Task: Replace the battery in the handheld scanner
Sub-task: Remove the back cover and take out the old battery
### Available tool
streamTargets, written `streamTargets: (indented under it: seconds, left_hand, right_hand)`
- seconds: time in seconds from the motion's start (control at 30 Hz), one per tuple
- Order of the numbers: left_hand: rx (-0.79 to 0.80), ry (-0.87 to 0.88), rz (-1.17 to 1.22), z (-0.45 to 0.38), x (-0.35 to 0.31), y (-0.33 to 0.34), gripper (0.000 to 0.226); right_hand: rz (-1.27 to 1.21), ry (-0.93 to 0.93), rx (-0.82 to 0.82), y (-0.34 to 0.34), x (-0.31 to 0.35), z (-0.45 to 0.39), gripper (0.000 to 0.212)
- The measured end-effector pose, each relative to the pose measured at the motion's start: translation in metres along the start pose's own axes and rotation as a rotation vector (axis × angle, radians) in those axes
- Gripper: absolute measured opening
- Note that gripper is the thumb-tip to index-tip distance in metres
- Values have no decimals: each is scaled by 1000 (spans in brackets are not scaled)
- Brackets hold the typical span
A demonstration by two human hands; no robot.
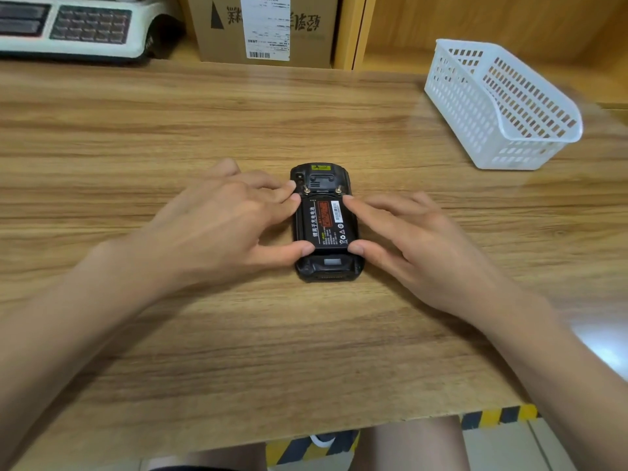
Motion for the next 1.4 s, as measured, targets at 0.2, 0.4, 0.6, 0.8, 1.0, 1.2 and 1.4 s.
streamTargets:
  seconds: [0.2,0.4,0.6,0.8,1.0,1.2,1.4]
  left_hand:
    - [-19,-36,82,3,-1,0,72]
    - [-77,-118,276,3,-2,0,69]
    - [-154,-252,572,2,2,1,52]
    - [-285,-336,699,6,-4,-7,29]
    - [-243,-395,924,9,-10,0,17]
    - [-289,-412,1033,15,-18,-2,22]
    - [-376,-382,996,20,-34,-14,36]
  right_hand:
    - [-104,82,11,1,-3,1,49]
    - [-323,293,-106,-8,-3,-1,38]
    - [-534,469,-111,-11,3,-7,24]
    - [-703,531,-118,-13,11,-11,18]
    - [-795,563,-93,-10,12,-6,20]
    - [-904,587,-162,-16,20,-1,19]
    - [-1127,684,-305,-25,23,3,25]
Point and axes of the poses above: each hand's wrist, its own z-axis away from the middle knuckle, its own y-axis out of the palm, x = y × z, the point moved 3 cm from there along -z, towards the middle knuckle, and after that the axes turned 5 degrees about z, right-handed, at the moved point
